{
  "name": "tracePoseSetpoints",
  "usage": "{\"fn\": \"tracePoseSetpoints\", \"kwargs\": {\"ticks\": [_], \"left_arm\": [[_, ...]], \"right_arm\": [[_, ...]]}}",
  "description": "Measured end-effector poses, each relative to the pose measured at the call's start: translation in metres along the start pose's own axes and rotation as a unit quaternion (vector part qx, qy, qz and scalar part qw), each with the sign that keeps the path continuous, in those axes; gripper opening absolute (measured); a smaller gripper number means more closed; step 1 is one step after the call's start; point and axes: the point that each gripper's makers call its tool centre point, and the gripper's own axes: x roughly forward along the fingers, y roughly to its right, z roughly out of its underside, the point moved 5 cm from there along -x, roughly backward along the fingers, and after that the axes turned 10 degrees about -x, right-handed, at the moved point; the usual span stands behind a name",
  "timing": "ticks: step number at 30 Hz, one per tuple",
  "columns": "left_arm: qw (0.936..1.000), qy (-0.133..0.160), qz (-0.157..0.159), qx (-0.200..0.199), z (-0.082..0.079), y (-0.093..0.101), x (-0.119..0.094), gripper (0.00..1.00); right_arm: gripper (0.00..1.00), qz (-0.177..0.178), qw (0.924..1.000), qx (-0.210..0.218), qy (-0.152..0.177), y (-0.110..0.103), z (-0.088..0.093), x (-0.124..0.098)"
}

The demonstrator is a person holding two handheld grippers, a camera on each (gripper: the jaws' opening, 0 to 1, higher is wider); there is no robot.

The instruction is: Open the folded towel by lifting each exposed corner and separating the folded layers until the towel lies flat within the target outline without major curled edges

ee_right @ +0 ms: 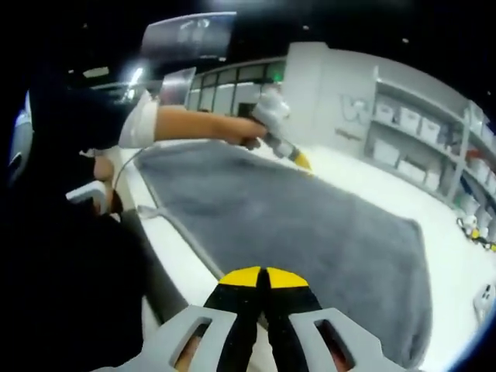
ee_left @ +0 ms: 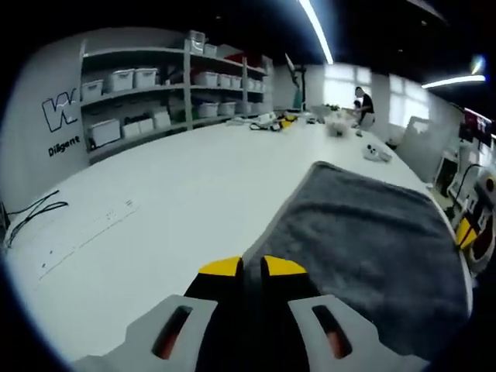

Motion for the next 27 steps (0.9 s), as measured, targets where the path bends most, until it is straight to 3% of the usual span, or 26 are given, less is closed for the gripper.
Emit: {"fn": "tracePoseSetpoints", "kwargs": {"ticks": [1,3,10,13,18,21,27], "left_arm": [[0.9998,0.000,-0.003,-0.018,0.004,-0.003,-0.007,0.08],[0.9997,-0.009,-0.021,0.004,0.010,-0.009,-0.017,0.06],[0.9992,-0.021,-0.033,0.010,0.022,-0.012,-0.039,0.03],[0.9997,-0.014,-0.021,-0.008,0.025,-0.011,-0.046,0.02],[0.9991,-0.030,-0.030,0.000,0.039,-0.013,-0.052,0.01],[0.9986,-0.038,-0.036,-0.001,0.047,-0.015,-0.055,0.01],[0.9986,-0.026,-0.042,-0.019,0.056,-0.016,-0.062,0.01]], "right_arm": [[0.00,-0.003,1.0000,0.001,0.003,-0.002,-0.002,0.001],[0.00,-0.008,0.9999,0.001,0.008,-0.005,-0.005,0.005],[0.00,-0.023,0.9996,-0.012,0.007,-0.016,-0.011,0.018],[0.00,-0.030,0.9994,-0.016,0.000,-0.019,-0.010,0.022],[0.00,-0.039,0.9988,-0.025,-0.018,-0.024,-0.003,0.026],[0.00,-0.038,0.9991,-0.016,-0.010,-0.022,-0.002,0.025],[0.00,-0.042,0.9991,-0.004,-0.005,-0.023,-0.001,0.024]]}}
